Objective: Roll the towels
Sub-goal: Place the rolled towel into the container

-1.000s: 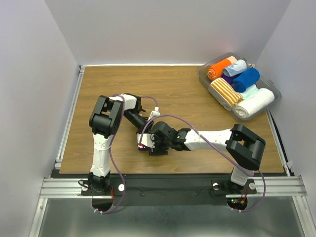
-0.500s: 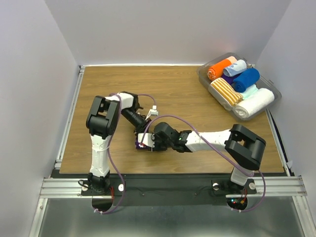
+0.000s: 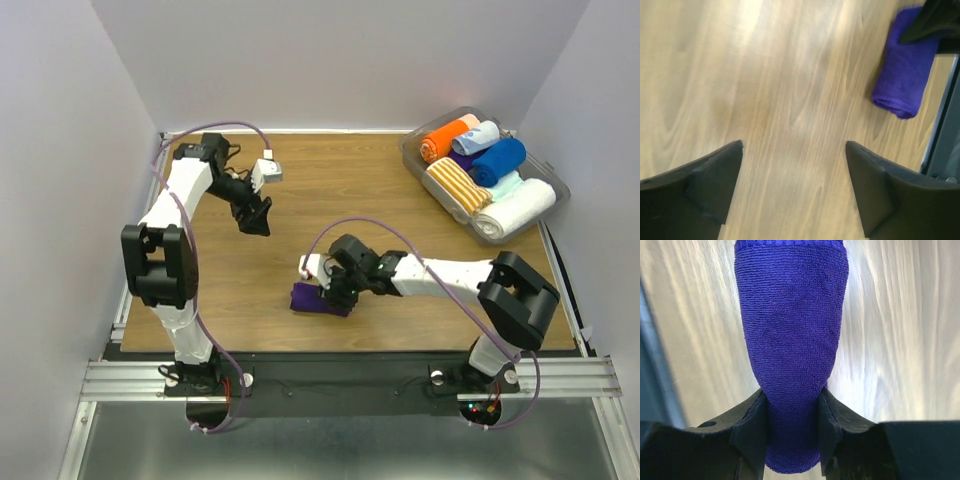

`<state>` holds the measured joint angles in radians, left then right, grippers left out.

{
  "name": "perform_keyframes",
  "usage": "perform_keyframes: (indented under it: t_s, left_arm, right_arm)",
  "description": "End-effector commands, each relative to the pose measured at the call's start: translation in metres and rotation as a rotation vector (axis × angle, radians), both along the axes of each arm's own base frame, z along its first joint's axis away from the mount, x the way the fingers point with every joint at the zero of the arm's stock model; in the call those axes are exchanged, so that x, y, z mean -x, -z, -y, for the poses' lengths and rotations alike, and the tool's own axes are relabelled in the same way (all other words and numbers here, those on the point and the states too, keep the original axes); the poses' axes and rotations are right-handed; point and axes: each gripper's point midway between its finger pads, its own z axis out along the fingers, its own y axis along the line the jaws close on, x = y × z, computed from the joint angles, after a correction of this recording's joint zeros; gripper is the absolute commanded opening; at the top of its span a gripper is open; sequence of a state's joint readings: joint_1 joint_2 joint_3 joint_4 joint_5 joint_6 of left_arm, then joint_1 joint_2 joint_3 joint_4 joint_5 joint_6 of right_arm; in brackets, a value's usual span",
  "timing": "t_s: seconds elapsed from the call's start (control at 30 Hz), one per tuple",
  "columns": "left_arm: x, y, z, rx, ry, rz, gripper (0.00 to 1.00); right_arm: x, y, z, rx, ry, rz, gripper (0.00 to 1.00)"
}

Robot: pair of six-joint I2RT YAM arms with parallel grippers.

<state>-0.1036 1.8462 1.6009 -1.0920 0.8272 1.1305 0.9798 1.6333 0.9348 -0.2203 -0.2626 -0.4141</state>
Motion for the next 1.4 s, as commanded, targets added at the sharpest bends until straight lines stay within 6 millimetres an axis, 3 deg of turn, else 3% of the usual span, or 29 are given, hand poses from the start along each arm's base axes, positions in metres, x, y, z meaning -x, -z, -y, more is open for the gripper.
perform_keyframes:
  t_s: [0.0, 0.03, 0.07, 0.1, 0.13, 0.17, 0.2, 0.23, 0.27, 0.33, 0.37, 0.43, 0.47, 0.5, 0.53, 0.63, 0.67, 0.73, 0.77, 0.97, 1.07, 1.37]
  left_arm:
    - [-0.012, -0.059, -0.006, 0.028, -0.08, 0.17, 0.99]
    - [-0.013, -0.062, -0.008, 0.02, -0.146, 0.161, 0.99]
    - [-0.022, -0.089, -0.006, 0.041, -0.165, 0.292, 0.99]
    - [-0.024, -0.101, -0.005, 0.056, -0.191, 0.337, 0.99]
    - [-0.026, -0.101, -0.009, 0.047, -0.237, 0.361, 0.99]
    - [-0.035, -0.135, -0.007, 0.105, -0.333, 0.456, 0.99]
    - [-0.036, -0.144, -0.008, 0.116, -0.374, 0.49, 0.99]
    - [-0.035, -0.144, -0.011, 0.116, -0.41, 0.502, 0.99]
    - [-0.034, -0.167, -0.012, 0.164, -0.464, 0.559, 0.99]
    - [-0.035, -0.173, -0.014, 0.162, -0.546, 0.59, 0.99]
    - [-0.036, -0.181, -0.013, 0.177, -0.555, 0.617, 0.99]
    - [-0.028, -0.19, -0.007, 0.202, -0.57, 0.629, 0.99]
    - [-0.027, -0.192, -0.004, 0.214, -0.571, 0.626, 0.99]
    - [-0.025, -0.195, -0.002, 0.228, -0.57, 0.623, 0.99]
    - [-0.021, -0.194, 0.004, 0.249, -0.56, 0.6, 0.99]
    - [-0.016, -0.196, 0.011, 0.283, -0.554, 0.583, 0.99]
    - [-0.014, -0.194, 0.014, 0.295, -0.554, 0.564, 0.99]
    - [-0.014, -0.194, 0.016, 0.309, -0.559, 0.557, 0.99]
    - [-0.013, -0.191, 0.018, 0.316, -0.561, 0.539, 0.99]
    - [-0.009, -0.179, 0.019, 0.325, -0.567, 0.519, 0.99]
    - [-0.01, -0.173, 0.018, 0.32, -0.577, 0.517, 0.99]
    - [-0.011, -0.151, 0.021, 0.313, -0.587, 0.441, 0.99]
  right_arm:
    - [-0.013, -0.037, 0.014, -0.101, 0.189, -0.233, 0.01]
    - [-0.035, -0.053, 0.018, -0.149, 0.256, -0.244, 0.01]
    - [-0.042, -0.064, 0.018, -0.188, 0.318, -0.291, 0.0]
    - [-0.053, -0.073, 0.02, -0.216, 0.362, -0.3, 0.01]
    - [-0.063, -0.082, 0.022, -0.242, 0.402, -0.307, 0.01]
    - [-0.084, -0.101, 0.027, -0.3, 0.481, -0.329, 0.01]
    - [-0.095, -0.112, 0.032, -0.334, 0.524, -0.349, 0.01]
    - [-0.12, -0.134, 0.046, -0.403, 0.58, -0.352, 0.01]
    - [-0.131, -0.144, 0.054, -0.442, 0.645, -0.385, 0.0]
    - [-0.157, -0.166, 0.076, -0.511, 0.729, -0.395, 0.01]
    - [-0.18, -0.179, 0.108, -0.573, 0.83, -0.42, 0.01]
    - [-0.205, -0.208, 0.14, -0.655, 0.91, -0.393, 0.01]
    - [-0.223, -0.218, 0.177, -0.694, 1.005, -0.353, 0.0]
    - [-0.23, -0.229, 0.194, -0.723, 1.053, -0.334, 0.01]
    - [-0.243, -0.245, 0.23, -0.764, 1.127, -0.274, 0.01]
    - [-0.259, -0.26, 0.285, -0.804, 1.283, -0.208, 0.01]
    - [-0.266, -0.27, 0.317, -0.824, 1.358, -0.16, 0.01]
    - [-0.274, -0.263, 0.346, -0.821, 1.46, -0.176, 0.01]
    - [-0.277, -0.271, 0.373, -0.83, 1.528, -0.134, 0.01]
    - [-0.283, -0.246, 0.459, -0.74, 1.849, -0.067, 0.01]
    - [-0.276, -0.235, 0.485, -0.629, 1.974, -0.006, 0.0]
    - [-0.263, -0.194, 0.53, -0.437, 2.238, 0.062, 0.01]
